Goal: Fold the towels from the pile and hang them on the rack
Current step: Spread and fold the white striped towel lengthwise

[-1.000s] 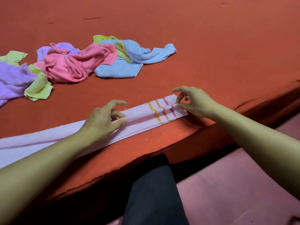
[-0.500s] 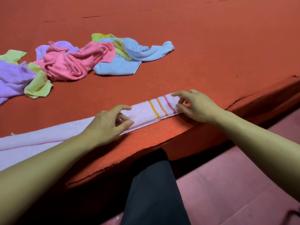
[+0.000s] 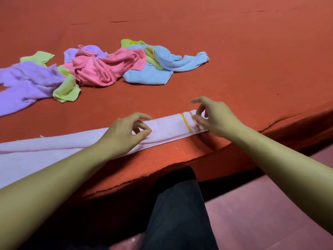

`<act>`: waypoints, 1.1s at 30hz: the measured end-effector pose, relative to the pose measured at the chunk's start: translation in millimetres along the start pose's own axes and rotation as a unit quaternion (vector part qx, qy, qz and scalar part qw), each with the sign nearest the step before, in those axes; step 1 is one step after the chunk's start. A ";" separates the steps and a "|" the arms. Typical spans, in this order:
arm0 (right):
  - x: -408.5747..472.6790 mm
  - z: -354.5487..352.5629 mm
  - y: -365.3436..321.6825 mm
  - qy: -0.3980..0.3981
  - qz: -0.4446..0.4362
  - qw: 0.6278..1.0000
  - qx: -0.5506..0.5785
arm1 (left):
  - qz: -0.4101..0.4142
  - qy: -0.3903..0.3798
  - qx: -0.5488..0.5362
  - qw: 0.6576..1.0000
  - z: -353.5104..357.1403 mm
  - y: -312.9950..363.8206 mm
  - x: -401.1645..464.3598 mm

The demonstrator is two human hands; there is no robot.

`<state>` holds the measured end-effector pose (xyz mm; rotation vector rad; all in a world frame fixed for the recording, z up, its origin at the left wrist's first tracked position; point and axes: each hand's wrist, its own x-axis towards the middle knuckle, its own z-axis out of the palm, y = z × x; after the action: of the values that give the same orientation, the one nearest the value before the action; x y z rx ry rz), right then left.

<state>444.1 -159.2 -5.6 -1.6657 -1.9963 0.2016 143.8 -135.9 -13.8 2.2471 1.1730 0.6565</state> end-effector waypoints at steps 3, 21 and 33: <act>6.4 29.8 -58.5 -0.052 -0.048 0.996 0.049 | -0.025 0.032 0.000 0.999 -20.8 -21.7 -24.7; 56.9 206.8 -295.6 -0.098 -0.168 0.980 0.033 | -0.224 0.162 0.206 0.939 -205.2 -207.9 -181.0; 73.6 211.1 -294.7 -0.038 -0.197 0.976 -0.086 | -0.177 0.146 0.119 0.966 -247.8 -236.6 -178.8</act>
<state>78.4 -111.6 -34.8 -1.3376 -2.4104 -0.0555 -242.1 -116.0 -11.0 2.0885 1.8338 0.7494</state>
